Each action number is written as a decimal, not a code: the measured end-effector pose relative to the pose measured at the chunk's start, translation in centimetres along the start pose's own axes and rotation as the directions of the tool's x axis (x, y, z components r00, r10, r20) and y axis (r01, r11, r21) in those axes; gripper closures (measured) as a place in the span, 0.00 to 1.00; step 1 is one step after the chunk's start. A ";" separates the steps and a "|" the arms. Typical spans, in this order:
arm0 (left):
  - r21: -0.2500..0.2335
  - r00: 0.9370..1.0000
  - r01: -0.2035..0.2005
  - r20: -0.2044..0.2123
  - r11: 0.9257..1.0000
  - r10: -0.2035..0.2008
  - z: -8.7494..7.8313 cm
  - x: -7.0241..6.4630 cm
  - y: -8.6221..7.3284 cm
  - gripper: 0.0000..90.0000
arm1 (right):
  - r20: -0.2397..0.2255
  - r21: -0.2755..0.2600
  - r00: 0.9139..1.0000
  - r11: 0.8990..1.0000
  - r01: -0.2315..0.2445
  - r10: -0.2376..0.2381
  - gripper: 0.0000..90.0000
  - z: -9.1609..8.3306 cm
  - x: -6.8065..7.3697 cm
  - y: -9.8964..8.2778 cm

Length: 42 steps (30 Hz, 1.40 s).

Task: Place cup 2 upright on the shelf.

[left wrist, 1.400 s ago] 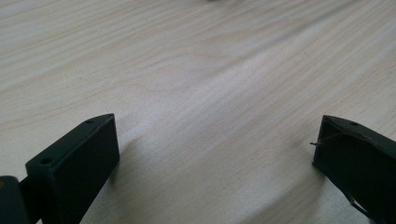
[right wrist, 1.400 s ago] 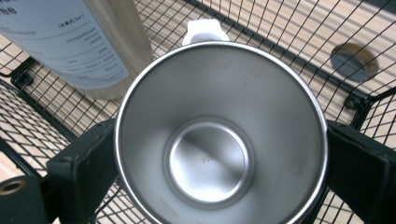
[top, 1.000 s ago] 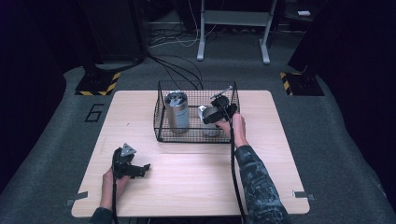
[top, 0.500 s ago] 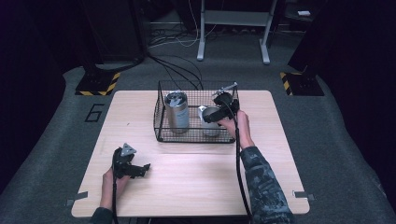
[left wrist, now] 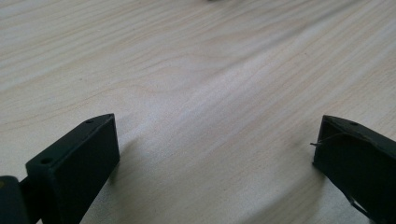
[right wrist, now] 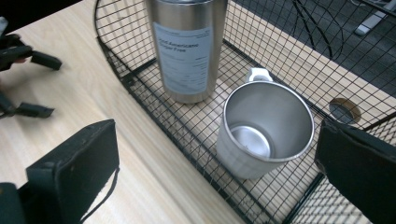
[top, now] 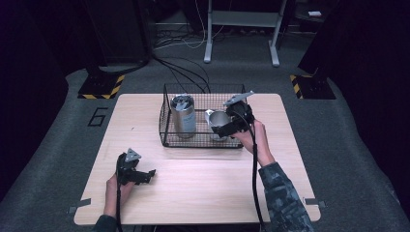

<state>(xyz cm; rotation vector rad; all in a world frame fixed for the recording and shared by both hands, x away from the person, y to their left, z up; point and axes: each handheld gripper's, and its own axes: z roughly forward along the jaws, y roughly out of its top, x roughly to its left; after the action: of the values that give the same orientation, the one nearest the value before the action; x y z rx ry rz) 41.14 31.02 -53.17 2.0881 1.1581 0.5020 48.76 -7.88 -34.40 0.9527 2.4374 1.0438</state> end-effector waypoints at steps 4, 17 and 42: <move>0.006 1.000 -0.008 0.000 1.000 0.008 0.0 0.0 0.0 0.00 | 0.000 -0.018 1.000 0.999 0.028 -0.028 0.00 -1.5 0.7 -1.3; -0.001 1.000 0.000 -0.003 1.000 0.000 0.0 0.0 0.0 0.00 | 0.039 0.016 0.999 1.000 -0.006 0.005 0.00 -2.9 1.3 -7.6; 0.001 1.000 0.000 -0.005 1.000 0.000 0.0 0.0 0.0 0.00 | 0.087 0.045 0.971 0.973 -0.226 0.222 0.00 -0.3 -1.9 -23.5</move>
<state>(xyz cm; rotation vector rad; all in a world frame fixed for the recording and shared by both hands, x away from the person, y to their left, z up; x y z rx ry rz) 41.12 31.00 -53.17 2.0885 1.1612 0.5065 39.35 -21.31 -51.33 1.2879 2.3428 0.9916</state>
